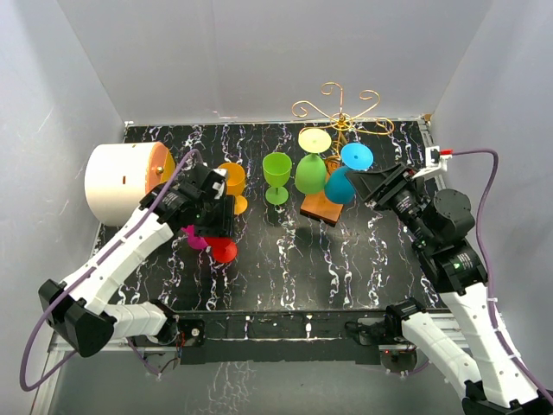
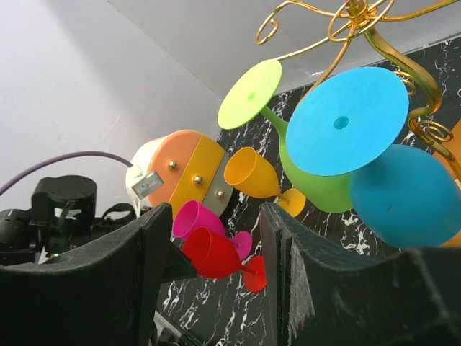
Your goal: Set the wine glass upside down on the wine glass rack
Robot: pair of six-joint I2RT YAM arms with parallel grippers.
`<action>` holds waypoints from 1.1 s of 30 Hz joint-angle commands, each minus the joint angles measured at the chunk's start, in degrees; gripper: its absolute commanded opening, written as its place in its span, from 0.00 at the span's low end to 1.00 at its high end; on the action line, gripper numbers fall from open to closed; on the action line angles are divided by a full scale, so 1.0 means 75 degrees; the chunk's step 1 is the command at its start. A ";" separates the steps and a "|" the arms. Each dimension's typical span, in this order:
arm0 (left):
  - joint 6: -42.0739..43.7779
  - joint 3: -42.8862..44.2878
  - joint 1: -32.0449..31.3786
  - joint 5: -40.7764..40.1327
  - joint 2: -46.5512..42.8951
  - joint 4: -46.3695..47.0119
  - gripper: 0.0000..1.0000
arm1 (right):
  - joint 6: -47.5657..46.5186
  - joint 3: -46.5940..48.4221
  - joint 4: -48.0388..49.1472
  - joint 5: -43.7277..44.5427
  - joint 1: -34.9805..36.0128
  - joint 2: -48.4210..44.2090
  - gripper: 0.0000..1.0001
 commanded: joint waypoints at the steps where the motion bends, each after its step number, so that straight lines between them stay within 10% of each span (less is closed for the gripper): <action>1: 0.0102 -0.0098 -0.0009 0.0020 0.0218 0.0261 0.43 | -0.0130 0.0009 0.0408 0.0241 0.0017 -0.0189 0.51; 20: 0.0481 0.0003 -0.0009 0.0260 0.0787 0.0458 0.00 | 0.0406 -0.0496 -0.0536 0.0214 0.0017 -0.0688 0.54; 33: -0.0251 0.0486 -0.0010 0.2719 0.0058 0.2729 0.00 | 0.1045 -0.1066 -0.0010 -0.0752 0.0017 -0.0995 0.58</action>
